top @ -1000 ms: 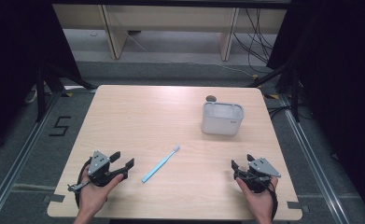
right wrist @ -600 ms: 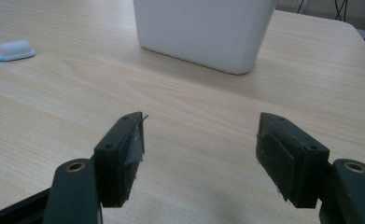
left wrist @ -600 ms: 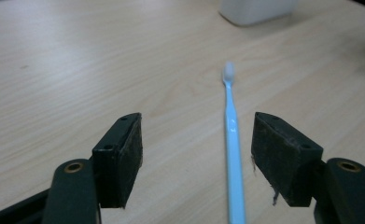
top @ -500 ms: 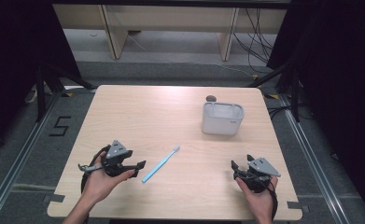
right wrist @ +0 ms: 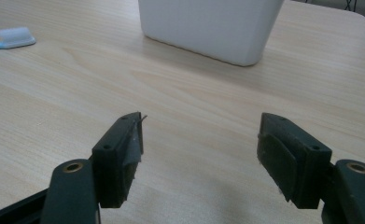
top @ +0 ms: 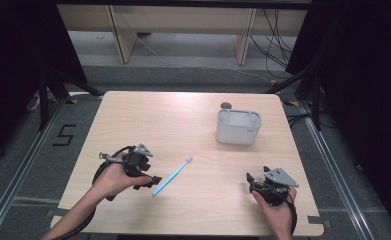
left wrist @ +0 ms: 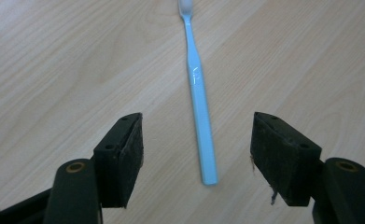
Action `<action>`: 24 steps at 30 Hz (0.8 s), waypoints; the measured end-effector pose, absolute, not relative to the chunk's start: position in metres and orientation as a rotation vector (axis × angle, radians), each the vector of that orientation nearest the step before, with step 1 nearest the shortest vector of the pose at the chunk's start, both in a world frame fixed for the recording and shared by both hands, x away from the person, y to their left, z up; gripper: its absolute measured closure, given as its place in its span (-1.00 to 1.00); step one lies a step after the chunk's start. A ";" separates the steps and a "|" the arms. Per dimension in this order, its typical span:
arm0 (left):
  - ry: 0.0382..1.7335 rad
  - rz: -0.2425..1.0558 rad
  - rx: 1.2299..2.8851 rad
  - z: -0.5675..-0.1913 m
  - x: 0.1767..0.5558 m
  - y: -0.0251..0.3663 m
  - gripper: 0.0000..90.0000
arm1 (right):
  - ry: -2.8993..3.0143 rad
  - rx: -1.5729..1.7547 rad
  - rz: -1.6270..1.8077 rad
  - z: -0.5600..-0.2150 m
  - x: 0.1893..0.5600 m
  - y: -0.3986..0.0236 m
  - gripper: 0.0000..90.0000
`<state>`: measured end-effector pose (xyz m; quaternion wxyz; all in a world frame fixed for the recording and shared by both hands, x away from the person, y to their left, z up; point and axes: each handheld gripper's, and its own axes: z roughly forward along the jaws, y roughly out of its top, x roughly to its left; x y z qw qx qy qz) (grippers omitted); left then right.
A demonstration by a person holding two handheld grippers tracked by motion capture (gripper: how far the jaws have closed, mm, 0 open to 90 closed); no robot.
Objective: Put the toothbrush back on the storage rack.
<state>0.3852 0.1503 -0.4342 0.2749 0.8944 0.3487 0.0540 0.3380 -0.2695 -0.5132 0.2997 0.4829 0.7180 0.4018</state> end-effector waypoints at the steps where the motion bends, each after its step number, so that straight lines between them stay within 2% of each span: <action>1: 0.939 0.150 2.422 -0.433 0.388 0.148 -0.23 | 1.899 1.300 1.062 -0.513 0.337 -0.268 -0.28; 14: 0.912 0.052 2.716 -0.440 0.416 0.106 -0.02 | 1.907 1.285 1.067 -0.514 0.339 -0.270 -0.28; 24: 1.021 0.004 2.776 -0.450 0.427 0.088 0.01 | 1.907 1.266 1.050 -0.514 0.340 -0.270 -0.28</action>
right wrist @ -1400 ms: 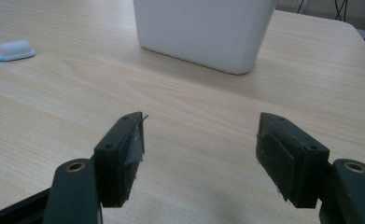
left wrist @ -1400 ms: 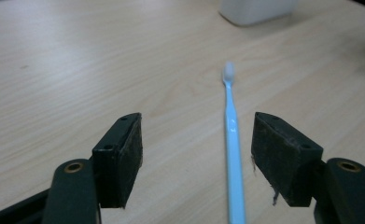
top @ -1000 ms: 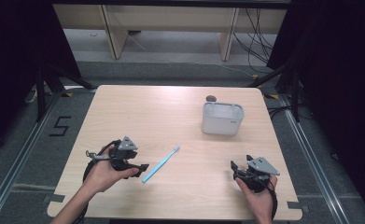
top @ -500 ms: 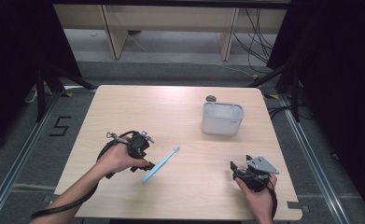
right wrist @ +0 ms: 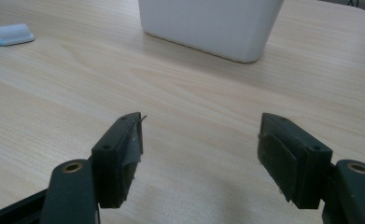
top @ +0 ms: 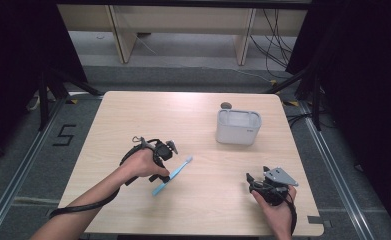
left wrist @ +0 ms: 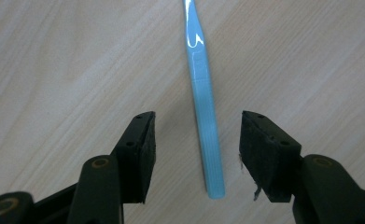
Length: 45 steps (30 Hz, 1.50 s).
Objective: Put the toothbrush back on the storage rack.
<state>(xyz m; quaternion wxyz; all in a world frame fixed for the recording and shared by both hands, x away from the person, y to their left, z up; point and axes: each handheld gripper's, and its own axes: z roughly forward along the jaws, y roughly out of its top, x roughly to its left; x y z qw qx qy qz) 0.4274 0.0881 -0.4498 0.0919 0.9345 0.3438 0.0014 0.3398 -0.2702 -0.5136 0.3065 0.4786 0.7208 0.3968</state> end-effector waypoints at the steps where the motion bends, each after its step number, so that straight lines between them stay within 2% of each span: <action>1: 1.034 -0.006 2.781 -0.450 0.428 0.087 0.01 | 1.907 1.266 1.050 -0.514 0.340 -0.270 -0.28; 26: 1.062 -0.042 2.814 -0.476 0.438 0.066 0.20 | 1.918 1.285 1.052 -0.514 0.340 -0.269 -0.28; 39: 0.997 -0.014 2.857 -0.477 0.438 0.064 0.43 | 1.907 1.342 1.052 -0.513 0.338 -0.266 -0.28; 40: 1.028 -0.027 2.850 -0.477 0.436 0.063 0.43 | 1.907 1.342 1.052 -0.513 0.338 -0.266 -0.28; 45: 0.974 0.030 2.893 -0.477 0.436 0.063 0.58 | 1.912 1.302 1.049 -0.514 0.339 -0.267 -0.28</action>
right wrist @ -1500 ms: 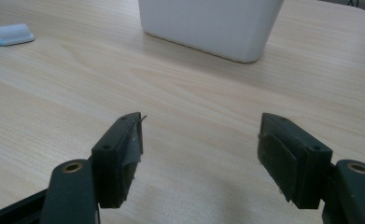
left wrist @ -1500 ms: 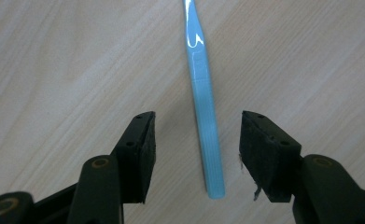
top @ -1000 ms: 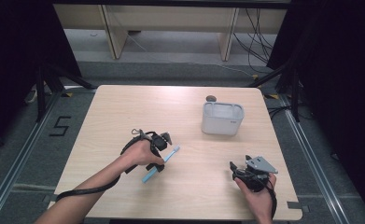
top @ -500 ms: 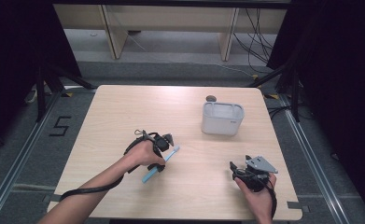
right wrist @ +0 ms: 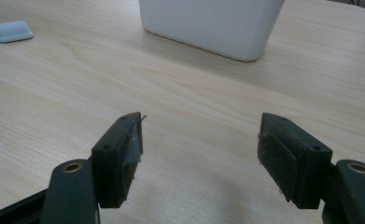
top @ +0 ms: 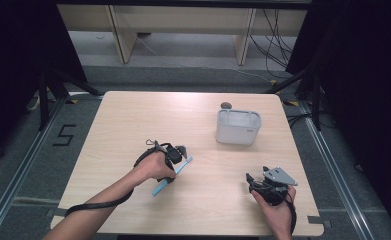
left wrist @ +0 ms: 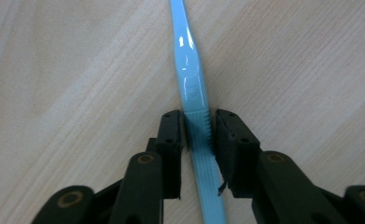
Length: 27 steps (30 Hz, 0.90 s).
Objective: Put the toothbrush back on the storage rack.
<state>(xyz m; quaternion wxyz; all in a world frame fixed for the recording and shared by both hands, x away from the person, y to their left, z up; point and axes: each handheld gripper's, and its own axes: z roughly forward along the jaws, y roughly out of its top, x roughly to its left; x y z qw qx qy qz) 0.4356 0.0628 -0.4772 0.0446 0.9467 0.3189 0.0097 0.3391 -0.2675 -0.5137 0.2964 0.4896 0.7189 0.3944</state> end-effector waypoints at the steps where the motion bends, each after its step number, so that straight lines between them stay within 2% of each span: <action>1: 0.972 0.031 2.893 -0.477 0.435 0.063 0.64 | 1.912 1.301 1.049 -0.514 0.339 -0.267 -0.28; 6: 0.903 0.041 2.898 -0.477 0.434 0.064 0.73 | 1.913 1.300 1.047 -0.514 0.339 -0.267 -0.28; 19: 0.851 0.038 2.872 -0.476 0.431 0.069 0.74 | 1.917 1.289 1.052 -0.514 0.340 -0.269 -0.28; 27: 0.831 0.074 2.793 -0.467 0.429 0.073 0.74 | 1.916 1.287 1.050 -0.514 0.340 -0.269 -0.28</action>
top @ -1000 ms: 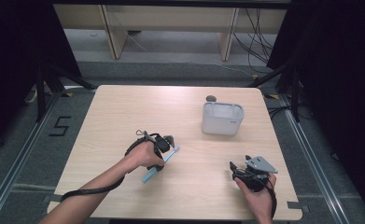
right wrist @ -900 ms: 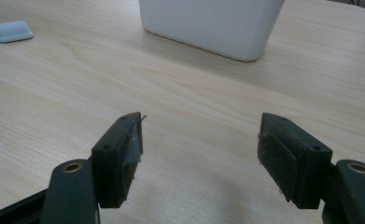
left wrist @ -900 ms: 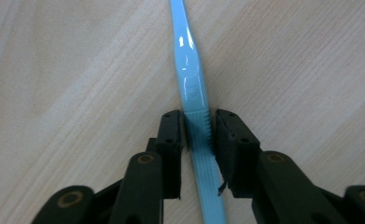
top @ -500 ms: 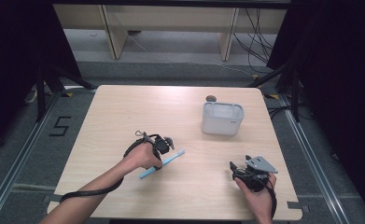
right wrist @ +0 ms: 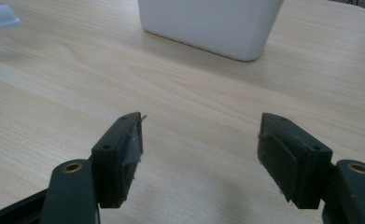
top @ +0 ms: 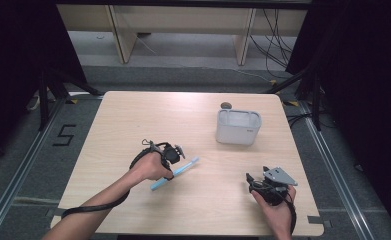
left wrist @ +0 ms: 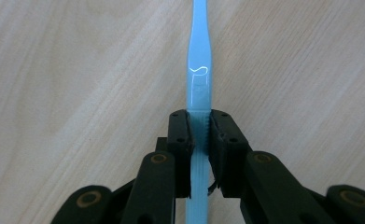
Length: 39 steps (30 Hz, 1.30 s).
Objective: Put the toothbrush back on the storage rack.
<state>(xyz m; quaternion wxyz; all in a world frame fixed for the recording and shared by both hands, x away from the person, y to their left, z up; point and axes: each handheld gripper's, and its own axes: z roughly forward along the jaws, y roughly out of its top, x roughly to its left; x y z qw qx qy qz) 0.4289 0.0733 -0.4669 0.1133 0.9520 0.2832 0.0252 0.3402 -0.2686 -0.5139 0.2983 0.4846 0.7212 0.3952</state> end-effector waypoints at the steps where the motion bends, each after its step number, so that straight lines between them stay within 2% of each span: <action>1: 0.828 0.079 2.789 -0.465 0.428 0.074 0.74 | 1.916 1.287 1.049 -0.514 0.340 -0.269 -0.28; 31: 0.766 0.210 2.443 -0.440 0.413 0.111 0.74 | 1.920 1.300 1.055 -0.514 0.341 -0.269 -0.28; 39: 0.784 0.284 2.293 -0.444 0.406 0.120 0.74 | 1.914 1.287 1.056 -0.514 0.339 -0.269 -0.28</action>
